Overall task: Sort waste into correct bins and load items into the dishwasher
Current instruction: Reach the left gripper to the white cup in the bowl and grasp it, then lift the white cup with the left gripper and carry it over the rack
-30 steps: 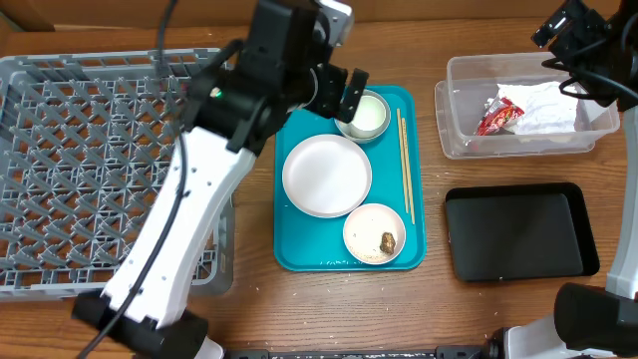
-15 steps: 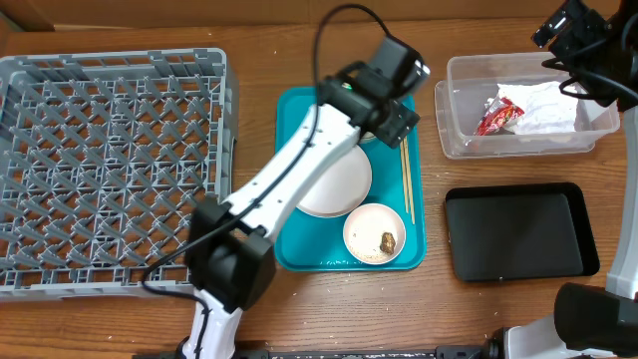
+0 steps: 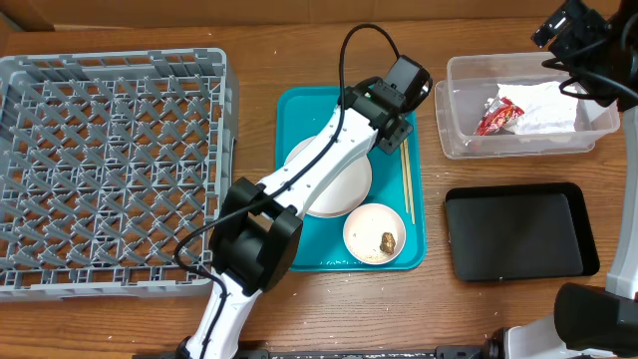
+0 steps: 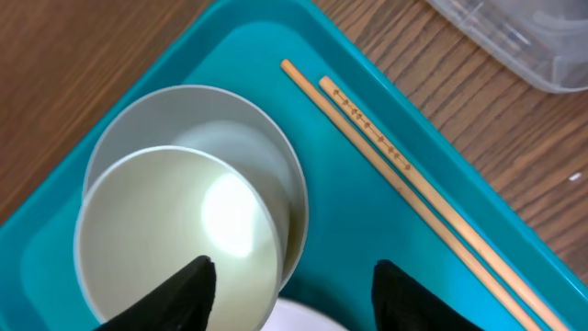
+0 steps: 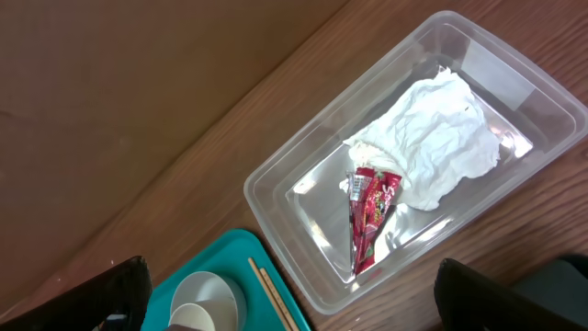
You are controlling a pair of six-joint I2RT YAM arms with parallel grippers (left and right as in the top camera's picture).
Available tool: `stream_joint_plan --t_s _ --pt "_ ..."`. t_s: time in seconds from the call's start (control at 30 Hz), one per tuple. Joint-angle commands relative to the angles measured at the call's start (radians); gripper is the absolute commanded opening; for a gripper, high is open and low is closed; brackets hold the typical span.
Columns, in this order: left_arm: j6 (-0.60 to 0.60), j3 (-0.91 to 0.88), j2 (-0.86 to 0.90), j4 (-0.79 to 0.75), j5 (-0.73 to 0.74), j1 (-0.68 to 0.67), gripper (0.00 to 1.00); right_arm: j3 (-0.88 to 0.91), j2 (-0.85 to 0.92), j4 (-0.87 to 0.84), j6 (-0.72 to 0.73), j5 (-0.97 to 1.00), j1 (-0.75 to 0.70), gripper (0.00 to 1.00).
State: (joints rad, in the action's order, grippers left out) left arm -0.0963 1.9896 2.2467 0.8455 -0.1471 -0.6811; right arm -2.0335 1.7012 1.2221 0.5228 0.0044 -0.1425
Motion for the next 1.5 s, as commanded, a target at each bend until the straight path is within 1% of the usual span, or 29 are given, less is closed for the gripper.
stream_joint_plan --t_s 0.0,0.13,0.17,0.37,0.47,0.63,0.73,0.87,0.93,1.0,1.07,1.13,1.2,1.23,1.27,1.37,1.47 --pt "0.014 0.016 0.04 -0.01 -0.01 0.005 0.56 -0.01 -0.001 -0.004 0.001 0.002 0.001 1.0" --pt "0.038 0.016 0.053 -0.021 -0.01 0.014 0.54 -0.01 -0.001 -0.004 0.001 0.002 0.001 1.0" --pt "0.041 0.016 0.052 -0.024 -0.012 0.015 0.52 -0.01 -0.001 -0.004 0.001 0.002 0.001 1.0" --pt "0.041 0.032 0.047 -0.043 -0.047 0.015 0.23 -0.01 -0.001 -0.004 0.001 0.002 0.001 1.0" --pt "0.042 0.055 0.043 -0.034 -0.047 0.015 0.04 -0.01 -0.001 -0.004 0.001 0.002 0.001 1.0" --pt "0.085 0.109 0.024 0.0 -0.043 0.015 0.04 -0.01 -0.001 -0.004 0.001 0.002 0.001 1.0" --pt "0.135 0.156 -0.002 0.042 -0.043 0.017 0.04 -0.01 -0.001 -0.004 0.001 0.002 0.001 1.0" --pt "0.281 0.253 -0.076 0.132 -0.042 0.036 0.04 -0.01 -0.001 -0.004 0.001 0.002 0.001 1.0" --pt "0.373 0.283 -0.13 0.195 -0.032 0.065 0.04 -0.01 -0.001 -0.004 0.001 0.002 0.001 1.0" --pt "0.419 0.289 -0.188 0.236 -0.003 0.116 0.04 -0.01 -0.001 -0.004 0.001 0.002 0.001 1.0" --pt "0.455 0.289 -0.246 0.271 0.071 0.205 0.04 -0.01 -0.001 -0.004 0.001 0.002 0.001 1.0" --pt "0.496 0.289 -0.288 0.308 0.176 0.319 0.04 -0.01 -0.001 -0.004 0.001 0.002 0.001 1.0" --pt "0.517 0.289 -0.314 0.342 0.334 0.476 0.04 -0.01 -0.001 -0.004 0.001 0.002 0.001 1.0" --pt "0.52 0.289 -0.315 0.355 0.442 0.581 0.04 -0.01 -0.001 -0.004 0.001 0.002 0.001 1.0" --pt "0.52 0.289 -0.313 0.361 0.504 0.637 0.04 -0.01 -0.001 -0.004 0.001 0.002 0.001 1.0" --pt "0.515 0.269 -0.279 0.369 0.757 0.86 0.04 -0.01 -0.001 -0.004 0.001 0.002 0.001 1.0" --pt "0.487 0.235 -0.218 0.37 0.971 1.029 0.04 -0.01 -0.001 -0.004 0.001 0.002 0.001 1.0"
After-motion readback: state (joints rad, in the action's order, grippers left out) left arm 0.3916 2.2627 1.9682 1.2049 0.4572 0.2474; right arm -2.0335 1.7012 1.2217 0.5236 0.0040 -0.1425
